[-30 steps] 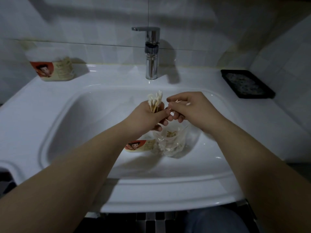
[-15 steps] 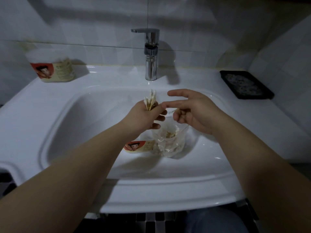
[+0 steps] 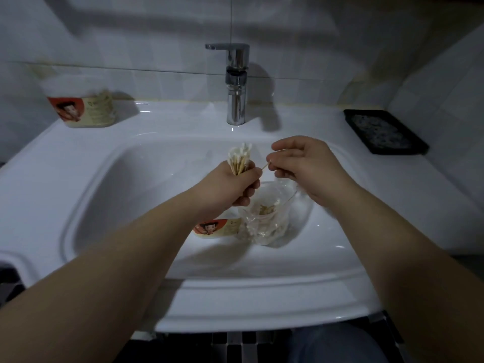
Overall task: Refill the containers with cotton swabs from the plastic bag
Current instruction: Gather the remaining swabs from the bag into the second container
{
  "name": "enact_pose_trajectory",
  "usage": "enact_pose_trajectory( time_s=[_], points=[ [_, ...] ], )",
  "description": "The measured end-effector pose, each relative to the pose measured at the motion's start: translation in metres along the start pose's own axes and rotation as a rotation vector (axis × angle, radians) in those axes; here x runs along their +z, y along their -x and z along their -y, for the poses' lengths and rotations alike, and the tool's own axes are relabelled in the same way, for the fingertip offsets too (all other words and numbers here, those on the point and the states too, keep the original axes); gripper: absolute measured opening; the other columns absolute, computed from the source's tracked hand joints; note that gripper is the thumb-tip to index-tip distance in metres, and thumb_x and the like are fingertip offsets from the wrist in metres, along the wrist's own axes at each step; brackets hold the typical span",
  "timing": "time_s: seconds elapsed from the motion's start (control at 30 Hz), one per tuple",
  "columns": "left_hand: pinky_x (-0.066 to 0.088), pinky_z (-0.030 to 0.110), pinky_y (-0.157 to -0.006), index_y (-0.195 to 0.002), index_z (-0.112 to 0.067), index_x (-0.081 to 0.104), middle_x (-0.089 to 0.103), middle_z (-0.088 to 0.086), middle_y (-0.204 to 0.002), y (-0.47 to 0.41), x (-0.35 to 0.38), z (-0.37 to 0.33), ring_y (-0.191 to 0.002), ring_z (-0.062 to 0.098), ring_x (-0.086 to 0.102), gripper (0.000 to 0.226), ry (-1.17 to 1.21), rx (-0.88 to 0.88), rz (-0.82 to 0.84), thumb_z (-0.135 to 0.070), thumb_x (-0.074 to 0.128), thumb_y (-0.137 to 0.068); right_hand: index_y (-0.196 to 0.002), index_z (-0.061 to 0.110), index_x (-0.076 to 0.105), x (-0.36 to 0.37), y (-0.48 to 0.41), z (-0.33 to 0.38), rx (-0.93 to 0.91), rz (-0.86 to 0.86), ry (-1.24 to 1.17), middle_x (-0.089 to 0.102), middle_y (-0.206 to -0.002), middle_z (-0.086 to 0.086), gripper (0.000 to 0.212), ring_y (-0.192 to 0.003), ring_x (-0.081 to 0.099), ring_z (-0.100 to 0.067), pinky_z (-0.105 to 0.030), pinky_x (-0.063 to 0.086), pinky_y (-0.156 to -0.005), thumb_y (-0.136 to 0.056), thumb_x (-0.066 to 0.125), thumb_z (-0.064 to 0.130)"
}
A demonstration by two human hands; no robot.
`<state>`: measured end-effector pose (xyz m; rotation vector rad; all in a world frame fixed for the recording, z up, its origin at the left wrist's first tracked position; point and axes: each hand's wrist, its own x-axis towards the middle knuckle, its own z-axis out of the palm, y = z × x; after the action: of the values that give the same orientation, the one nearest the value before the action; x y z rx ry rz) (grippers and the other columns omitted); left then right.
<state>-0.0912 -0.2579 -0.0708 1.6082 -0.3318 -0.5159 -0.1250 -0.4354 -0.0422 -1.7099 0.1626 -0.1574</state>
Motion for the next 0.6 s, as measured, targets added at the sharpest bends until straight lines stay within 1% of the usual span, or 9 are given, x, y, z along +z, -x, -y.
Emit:
enact_pose_trajectory(
  time_s=[0.13,0.2,0.27,0.37,0.43,0.47,0.53,0.57,0.6],
  points=[
    [0.040,0.021,-0.048,-0.089,-0.014,0.057,0.054,-0.004,-0.065,0.002,0.003,0.001,-0.054,0.009,0.047,0.018,-0.027,-0.029,0.036,-0.022,0.056,-0.105,-0.104,0.021,0.076,0.001,-0.002,-0.005,-0.092,-0.019,0.252,0.079,-0.092,0.001,0.018,-0.080,0.073,-0.010,-0.023,0.059,-0.071,-0.087,0.079,0.016],
    [0.044,0.022,-0.049,-0.089,-0.013,0.058,0.057,-0.003,-0.064,0.005,0.005,0.000,-0.054,0.010,0.050,0.019,-0.044,-0.038,0.051,-0.023,0.056,-0.105,-0.109,0.025,0.076,0.003,-0.002,-0.007,-0.125,0.005,0.280,0.079,-0.096,0.005,0.023,-0.088,0.074,-0.008,-0.025,0.058,-0.072,-0.089,0.076,0.013],
    [0.048,0.023,-0.051,-0.090,-0.013,0.059,0.060,0.000,-0.067,0.006,0.007,-0.001,-0.055,0.012,0.054,0.018,-0.028,-0.043,0.069,-0.022,0.055,-0.105,-0.120,0.027,0.073,0.005,-0.002,-0.009,-0.179,0.074,0.347,0.076,-0.108,0.008,0.033,-0.098,0.072,-0.006,-0.027,0.058,-0.073,-0.095,0.067,0.008],
    [0.052,0.025,-0.055,-0.093,-0.011,0.060,0.062,0.006,-0.071,0.006,0.007,0.001,-0.058,0.015,0.059,0.016,0.039,-0.056,0.080,-0.018,0.053,-0.106,-0.125,0.043,0.069,0.007,0.004,-0.007,-0.211,0.198,0.510,0.075,-0.117,0.010,0.056,-0.097,0.072,-0.012,-0.030,0.059,-0.084,-0.096,0.050,-0.001],
    [0.054,0.028,-0.059,-0.097,-0.008,0.061,0.061,0.008,-0.072,0.005,0.006,0.003,-0.061,0.018,0.061,0.015,0.072,-0.056,0.083,-0.017,0.052,-0.107,-0.135,0.036,0.066,0.008,0.006,-0.006,-0.192,0.266,0.538,0.069,-0.130,0.016,0.067,-0.113,0.066,-0.001,-0.029,0.055,-0.094,-0.088,0.047,-0.008],
    [0.055,0.029,-0.061,-0.099,-0.008,0.062,0.061,0.008,-0.072,0.004,0.006,0.004,-0.063,0.018,0.061,0.015,0.086,-0.051,0.087,-0.016,0.052,-0.107,-0.138,0.032,0.064,0.009,0.006,-0.006,-0.199,0.278,0.539,0.067,-0.132,0.017,0.066,-0.117,0.063,0.003,-0.028,0.053,-0.098,-0.088,0.049,-0.007],
    [0.054,0.030,-0.064,-0.098,-0.008,0.064,0.061,0.007,-0.072,0.004,0.005,0.003,-0.065,0.018,0.062,0.018,0.106,-0.032,0.085,-0.018,0.052,-0.107,-0.143,0.030,0.059,0.011,0.006,-0.006,-0.236,0.242,0.481,0.065,-0.134,0.017,0.059,-0.119,0.060,0.005,-0.030,0.052,-0.100,-0.092,0.057,-0.001],
    [0.054,0.030,-0.067,-0.098,-0.010,0.065,0.062,0.005,-0.072,0.004,0.004,0.002,-0.067,0.018,0.062,0.018,0.110,-0.026,0.080,-0.019,0.052,-0.106,-0.146,0.031,0.055,0.012,0.006,-0.006,-0.249,0.215,0.436,0.063,-0.137,0.016,0.059,-0.118,0.059,0.006,-0.029,0.052,-0.099,-0.095,0.059,0.002],
    [0.054,0.030,-0.068,-0.099,-0.011,0.067,0.063,0.004,-0.072,0.003,0.004,0.001,-0.069,0.018,0.063,0.018,0.113,-0.024,0.075,-0.021,0.053,-0.106,-0.147,0.034,0.052,0.012,0.006,-0.006,-0.262,0.199,0.421,0.062,-0.138,0.015,0.060,-0.113,0.060,0.008,-0.023,0.051,-0.095,-0.096,0.059,0.004]
  ],
)
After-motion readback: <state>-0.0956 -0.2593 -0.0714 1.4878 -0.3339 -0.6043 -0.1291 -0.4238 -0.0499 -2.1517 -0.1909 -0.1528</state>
